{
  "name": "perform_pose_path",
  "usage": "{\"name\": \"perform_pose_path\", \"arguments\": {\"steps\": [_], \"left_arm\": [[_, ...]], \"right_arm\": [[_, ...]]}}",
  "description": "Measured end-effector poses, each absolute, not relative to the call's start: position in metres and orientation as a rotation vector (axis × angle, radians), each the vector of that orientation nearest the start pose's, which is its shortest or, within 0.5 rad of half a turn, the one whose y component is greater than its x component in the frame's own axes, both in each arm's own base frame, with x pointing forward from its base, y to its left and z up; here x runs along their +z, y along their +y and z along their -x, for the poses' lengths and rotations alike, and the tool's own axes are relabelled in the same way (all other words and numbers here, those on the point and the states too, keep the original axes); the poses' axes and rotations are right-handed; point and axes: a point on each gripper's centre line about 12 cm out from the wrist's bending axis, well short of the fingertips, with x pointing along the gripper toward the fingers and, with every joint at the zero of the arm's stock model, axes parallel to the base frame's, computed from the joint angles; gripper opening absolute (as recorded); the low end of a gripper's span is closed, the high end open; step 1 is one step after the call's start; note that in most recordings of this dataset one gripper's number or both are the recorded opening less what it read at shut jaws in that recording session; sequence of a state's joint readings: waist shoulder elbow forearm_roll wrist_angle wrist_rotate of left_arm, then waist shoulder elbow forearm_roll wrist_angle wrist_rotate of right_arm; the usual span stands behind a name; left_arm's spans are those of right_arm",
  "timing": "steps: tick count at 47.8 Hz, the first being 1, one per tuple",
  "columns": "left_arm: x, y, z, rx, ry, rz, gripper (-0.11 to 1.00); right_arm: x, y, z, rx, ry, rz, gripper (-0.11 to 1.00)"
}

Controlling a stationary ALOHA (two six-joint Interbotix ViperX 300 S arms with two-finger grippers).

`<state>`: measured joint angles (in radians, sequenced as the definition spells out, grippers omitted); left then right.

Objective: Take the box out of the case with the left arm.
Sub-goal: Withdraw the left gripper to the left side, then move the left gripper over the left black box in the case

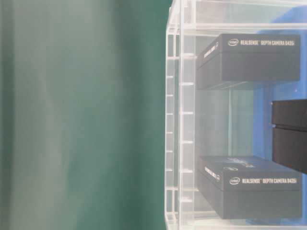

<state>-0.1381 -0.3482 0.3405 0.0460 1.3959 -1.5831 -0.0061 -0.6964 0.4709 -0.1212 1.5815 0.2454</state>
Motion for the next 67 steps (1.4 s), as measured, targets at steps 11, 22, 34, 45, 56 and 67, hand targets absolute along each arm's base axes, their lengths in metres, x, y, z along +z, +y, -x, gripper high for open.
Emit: {"name": "perform_pose_path", "arguments": {"steps": [11, 22, 34, 45, 56, 67], "left_arm": [[0.318, 0.012, -0.269, 1.015, 1.083, 1.159, 0.9], [0.319, 0.051, -0.264, 1.029, 1.071, 1.132, 0.9], [0.319, 0.08, -0.256, 1.05, 1.062, 1.119, 0.9], [0.319, 0.085, -0.255, 1.051, 1.063, 1.113, 0.9], [0.319, 0.085, -0.255, 1.05, 1.065, 1.114, 0.9], [0.319, 0.085, -0.255, 1.052, 1.064, 1.115, 0.9]], "right_arm": [[0.348, -0.015, -0.171, -0.273, 1.332, -0.13, 0.0], [0.348, -0.015, -0.171, -0.274, 1.332, -0.131, 0.0], [0.348, -0.015, -0.171, -0.274, 1.332, -0.131, 0.0], [0.348, -0.015, -0.171, -0.275, 1.332, -0.132, 0.0], [0.348, -0.015, -0.171, -0.274, 1.33, -0.131, 0.0], [0.348, -0.015, -0.171, -0.274, 1.332, -0.131, 0.0]]}}
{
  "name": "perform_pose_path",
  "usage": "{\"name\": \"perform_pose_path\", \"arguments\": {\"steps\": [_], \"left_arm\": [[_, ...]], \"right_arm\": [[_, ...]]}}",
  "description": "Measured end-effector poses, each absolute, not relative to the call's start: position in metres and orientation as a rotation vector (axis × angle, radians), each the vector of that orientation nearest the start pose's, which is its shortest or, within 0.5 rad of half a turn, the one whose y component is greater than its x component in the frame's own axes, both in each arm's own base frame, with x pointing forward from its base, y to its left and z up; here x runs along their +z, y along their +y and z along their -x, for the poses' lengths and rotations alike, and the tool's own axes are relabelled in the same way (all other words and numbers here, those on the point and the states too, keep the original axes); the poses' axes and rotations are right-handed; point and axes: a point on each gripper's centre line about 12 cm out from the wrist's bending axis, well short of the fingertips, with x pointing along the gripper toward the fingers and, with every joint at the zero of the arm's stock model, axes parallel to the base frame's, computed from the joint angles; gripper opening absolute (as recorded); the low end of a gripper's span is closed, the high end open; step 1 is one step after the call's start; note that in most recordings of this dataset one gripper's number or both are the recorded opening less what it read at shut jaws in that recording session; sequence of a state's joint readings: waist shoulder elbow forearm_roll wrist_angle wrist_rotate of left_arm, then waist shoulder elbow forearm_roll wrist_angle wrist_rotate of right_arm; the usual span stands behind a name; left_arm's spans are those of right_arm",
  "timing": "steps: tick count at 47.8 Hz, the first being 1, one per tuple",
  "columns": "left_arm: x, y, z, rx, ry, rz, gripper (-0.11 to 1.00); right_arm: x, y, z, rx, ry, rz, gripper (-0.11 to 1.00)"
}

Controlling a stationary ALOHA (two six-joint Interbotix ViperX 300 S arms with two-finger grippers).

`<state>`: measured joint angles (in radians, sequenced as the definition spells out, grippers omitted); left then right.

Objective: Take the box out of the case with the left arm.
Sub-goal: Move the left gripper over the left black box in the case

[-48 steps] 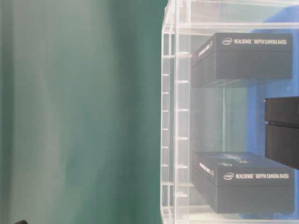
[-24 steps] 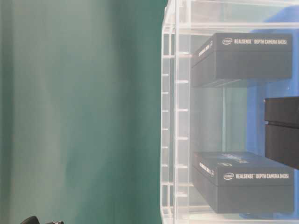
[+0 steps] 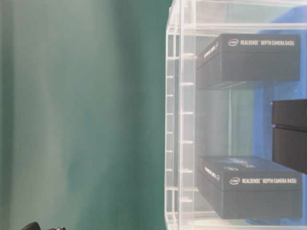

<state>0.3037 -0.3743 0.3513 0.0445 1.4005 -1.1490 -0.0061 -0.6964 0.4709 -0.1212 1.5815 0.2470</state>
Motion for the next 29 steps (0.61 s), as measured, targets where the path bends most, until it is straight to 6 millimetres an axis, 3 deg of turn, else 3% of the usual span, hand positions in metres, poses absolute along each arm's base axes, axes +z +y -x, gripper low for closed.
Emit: {"name": "perform_pose_path", "arguments": {"steps": [14, 29], "left_arm": [[0.323, 0.087, -0.261, 1.043, 1.039, 1.126, 0.9], [0.333, 0.097, -0.31, 1.004, 0.999, 1.125, 0.9]], "right_arm": [[0.348, -0.015, -0.171, -0.274, 1.332, -0.131, 0.0], [0.348, -0.015, -0.171, -0.275, 1.332, -0.132, 0.0]]}}
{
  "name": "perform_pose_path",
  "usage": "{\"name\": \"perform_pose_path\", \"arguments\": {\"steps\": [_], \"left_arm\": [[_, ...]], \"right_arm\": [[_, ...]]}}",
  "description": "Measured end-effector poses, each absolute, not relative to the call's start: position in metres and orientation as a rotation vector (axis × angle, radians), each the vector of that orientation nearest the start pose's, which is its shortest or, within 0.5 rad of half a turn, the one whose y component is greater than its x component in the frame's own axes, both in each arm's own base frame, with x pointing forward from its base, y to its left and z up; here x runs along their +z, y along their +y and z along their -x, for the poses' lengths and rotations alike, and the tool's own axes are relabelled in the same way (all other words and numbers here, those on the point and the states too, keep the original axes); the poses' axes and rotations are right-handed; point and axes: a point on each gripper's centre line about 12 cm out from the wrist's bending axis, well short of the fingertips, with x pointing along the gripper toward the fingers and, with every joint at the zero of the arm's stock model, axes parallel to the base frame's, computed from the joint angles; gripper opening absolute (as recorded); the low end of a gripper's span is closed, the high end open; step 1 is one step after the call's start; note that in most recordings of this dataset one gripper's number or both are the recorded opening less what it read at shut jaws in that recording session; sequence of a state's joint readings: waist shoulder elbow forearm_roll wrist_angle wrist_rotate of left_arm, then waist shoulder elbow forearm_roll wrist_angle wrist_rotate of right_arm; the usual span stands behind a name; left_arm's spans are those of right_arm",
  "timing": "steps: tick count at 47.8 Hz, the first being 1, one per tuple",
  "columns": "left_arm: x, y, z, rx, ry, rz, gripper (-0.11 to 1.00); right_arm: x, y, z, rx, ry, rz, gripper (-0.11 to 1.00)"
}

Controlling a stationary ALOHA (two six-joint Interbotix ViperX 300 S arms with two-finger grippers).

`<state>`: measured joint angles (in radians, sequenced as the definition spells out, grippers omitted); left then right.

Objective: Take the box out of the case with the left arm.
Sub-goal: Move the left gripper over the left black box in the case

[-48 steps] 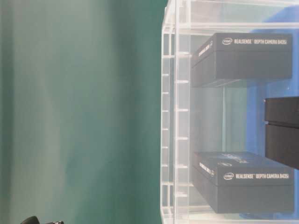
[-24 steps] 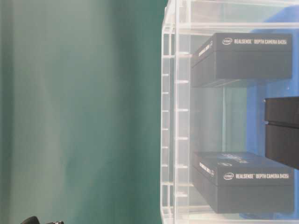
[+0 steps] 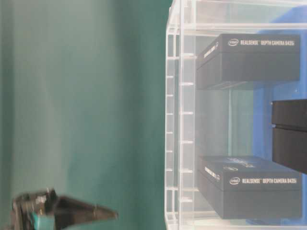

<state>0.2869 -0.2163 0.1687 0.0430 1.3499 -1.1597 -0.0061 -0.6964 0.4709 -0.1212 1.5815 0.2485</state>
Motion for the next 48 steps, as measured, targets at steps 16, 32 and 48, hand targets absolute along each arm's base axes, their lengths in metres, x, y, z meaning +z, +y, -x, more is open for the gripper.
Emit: {"name": "perform_pose_path", "arguments": {"steps": [16, 32, 48], "left_arm": [[0.34, 0.104, -0.371, 0.97, 0.99, 1.113, 0.9], [0.34, 0.101, -0.386, 0.988, 1.042, 1.103, 0.9], [0.34, 0.099, -0.386, 1.005, 1.038, 1.121, 0.9]], "right_arm": [[0.348, -0.015, -0.171, -0.274, 1.332, -0.131, 0.0], [0.348, -0.015, -0.17, -0.275, 1.328, -0.132, 0.0], [0.349, -0.015, -0.169, -0.275, 1.324, -0.133, 0.0]]}}
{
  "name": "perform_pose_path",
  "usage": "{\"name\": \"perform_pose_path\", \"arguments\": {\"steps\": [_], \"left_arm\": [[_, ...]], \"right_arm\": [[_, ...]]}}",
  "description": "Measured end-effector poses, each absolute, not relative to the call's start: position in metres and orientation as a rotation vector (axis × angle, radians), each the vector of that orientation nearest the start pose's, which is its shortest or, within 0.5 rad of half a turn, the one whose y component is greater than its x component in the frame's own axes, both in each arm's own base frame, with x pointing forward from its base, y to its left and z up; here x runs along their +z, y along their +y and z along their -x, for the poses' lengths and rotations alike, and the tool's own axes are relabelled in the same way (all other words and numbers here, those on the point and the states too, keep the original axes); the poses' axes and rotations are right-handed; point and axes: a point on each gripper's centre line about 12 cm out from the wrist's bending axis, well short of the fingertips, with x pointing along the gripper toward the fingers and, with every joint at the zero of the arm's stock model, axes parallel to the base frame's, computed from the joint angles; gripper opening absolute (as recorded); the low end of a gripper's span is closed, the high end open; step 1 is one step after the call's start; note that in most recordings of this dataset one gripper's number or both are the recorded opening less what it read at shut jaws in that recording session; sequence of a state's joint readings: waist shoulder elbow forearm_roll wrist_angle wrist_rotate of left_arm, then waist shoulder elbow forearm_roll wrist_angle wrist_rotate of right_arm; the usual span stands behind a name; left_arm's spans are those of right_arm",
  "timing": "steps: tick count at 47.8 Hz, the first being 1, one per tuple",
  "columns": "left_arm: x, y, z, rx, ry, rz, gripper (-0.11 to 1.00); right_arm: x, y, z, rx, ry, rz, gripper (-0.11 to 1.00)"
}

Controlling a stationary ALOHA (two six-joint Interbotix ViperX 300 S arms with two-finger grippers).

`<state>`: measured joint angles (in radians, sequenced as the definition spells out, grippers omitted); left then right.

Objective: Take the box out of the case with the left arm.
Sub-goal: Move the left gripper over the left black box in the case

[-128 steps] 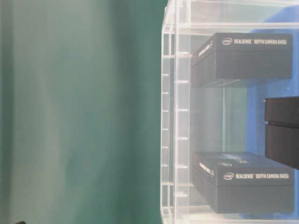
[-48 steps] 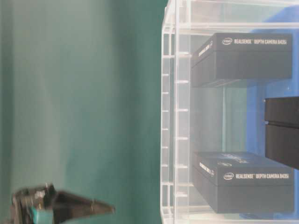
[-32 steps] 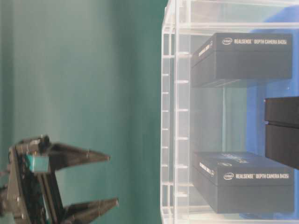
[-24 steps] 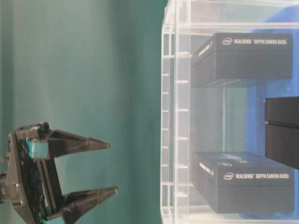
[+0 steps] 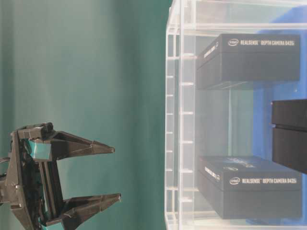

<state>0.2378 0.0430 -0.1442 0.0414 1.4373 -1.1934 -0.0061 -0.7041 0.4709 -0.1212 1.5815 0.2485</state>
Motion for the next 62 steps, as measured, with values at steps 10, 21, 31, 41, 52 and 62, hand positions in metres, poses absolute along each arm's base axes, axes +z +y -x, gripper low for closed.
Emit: {"name": "perform_pose_path", "arguments": {"steps": [10, 21, 31, 41, 52, 62], "left_arm": [[0.3396, 0.0979, -0.3861, 1.005, 1.038, 1.121, 0.9], [0.3396, 0.0974, -0.3863, 1.004, 1.039, 1.12, 0.9], [0.3396, 0.0974, -0.3863, 1.005, 1.039, 1.121, 0.9], [0.3371, 0.0974, -0.3856, 1.01, 1.045, 1.119, 0.9], [0.3332, 0.0972, -0.3847, 1.018, 1.053, 1.12, 0.9], [0.3308, 0.0967, -0.3846, 1.025, 1.052, 1.125, 0.9]], "right_arm": [[0.3491, -0.0153, -0.1689, -0.275, 1.324, -0.133, 0.0], [0.3491, -0.0153, -0.1689, -0.275, 1.324, -0.133, 0.0], [0.3496, -0.0153, -0.1689, -0.274, 1.322, -0.133, 0.0], [0.3491, -0.0153, -0.1689, -0.275, 1.324, -0.133, 0.0], [0.3496, -0.0153, -0.1689, -0.274, 1.322, -0.133, 0.0], [0.3491, -0.0153, -0.1689, -0.275, 1.324, -0.133, 0.0]]}}
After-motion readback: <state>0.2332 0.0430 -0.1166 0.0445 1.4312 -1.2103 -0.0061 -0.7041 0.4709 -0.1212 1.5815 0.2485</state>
